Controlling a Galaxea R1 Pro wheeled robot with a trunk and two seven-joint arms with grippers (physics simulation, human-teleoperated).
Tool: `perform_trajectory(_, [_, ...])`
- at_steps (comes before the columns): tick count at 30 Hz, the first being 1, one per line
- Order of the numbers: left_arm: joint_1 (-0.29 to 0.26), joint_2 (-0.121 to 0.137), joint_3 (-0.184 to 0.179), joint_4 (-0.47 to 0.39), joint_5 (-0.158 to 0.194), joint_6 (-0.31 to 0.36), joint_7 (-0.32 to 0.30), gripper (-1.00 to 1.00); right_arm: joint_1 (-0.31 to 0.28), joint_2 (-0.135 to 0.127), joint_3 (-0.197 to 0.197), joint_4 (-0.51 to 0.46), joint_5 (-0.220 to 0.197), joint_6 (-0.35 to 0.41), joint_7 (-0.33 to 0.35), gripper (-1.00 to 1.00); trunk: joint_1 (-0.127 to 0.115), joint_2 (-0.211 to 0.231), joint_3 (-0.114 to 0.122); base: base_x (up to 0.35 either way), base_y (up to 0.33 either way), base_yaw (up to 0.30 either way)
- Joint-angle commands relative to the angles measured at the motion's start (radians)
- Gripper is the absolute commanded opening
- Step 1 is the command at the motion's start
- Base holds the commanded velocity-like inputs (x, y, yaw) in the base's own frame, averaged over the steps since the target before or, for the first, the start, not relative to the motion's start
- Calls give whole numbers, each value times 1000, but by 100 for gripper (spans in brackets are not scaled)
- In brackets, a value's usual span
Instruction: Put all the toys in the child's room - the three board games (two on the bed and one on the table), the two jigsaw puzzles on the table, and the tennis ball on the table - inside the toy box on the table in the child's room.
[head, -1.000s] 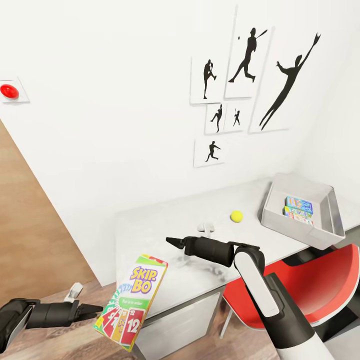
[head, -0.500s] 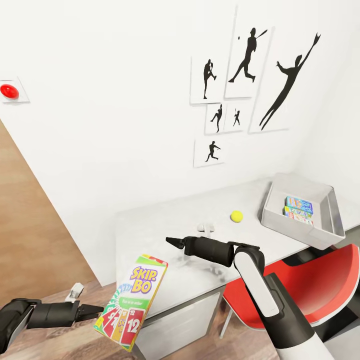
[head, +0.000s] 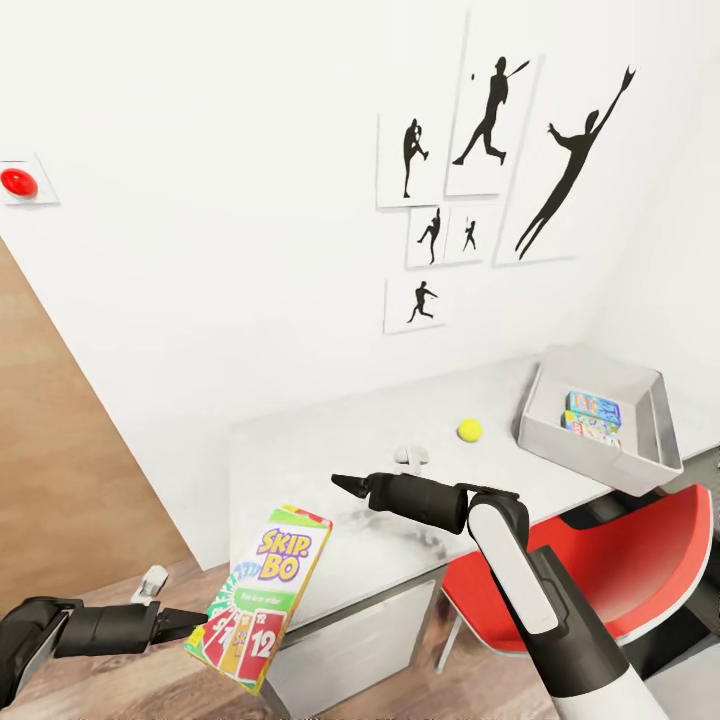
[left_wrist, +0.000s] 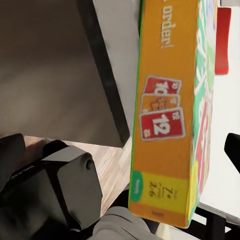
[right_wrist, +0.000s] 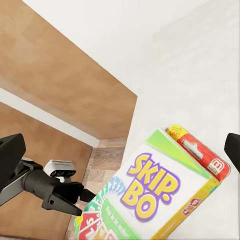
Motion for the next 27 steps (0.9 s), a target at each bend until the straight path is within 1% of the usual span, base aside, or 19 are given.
perform_trajectory(1, [0, 0, -1, 0, 2, 11, -3, 100, -1, 0, 0, 0, 8, 3, 7, 100, 0, -1, -1, -40, -37, 0])
perform_trajectory(9, [0, -1, -1, -1, 2, 11, -2, 100, -1, 0, 0, 0, 8, 3, 7, 100, 0, -1, -1, -10, -9, 0])
perform_trajectory(14, [0, -9, -2, -2, 1, 11, -2, 100, -1, 0, 0, 0, 8, 3, 7, 100, 0, -1, -1, -1, -9, 0])
perform_trajectory(20, [0, -11, -2, -2, 2, 11, -1, 100, -1, 0, 0, 0, 8, 3, 7, 100, 0, -1, -1, -28, -105, 0])
perform_trajectory(27, [0, -12, -2, -2, 2, 11, 0, 100, -1, 1, 0, 0, 8, 3, 7, 100, 0, -1, -1, -6, -21, 0])
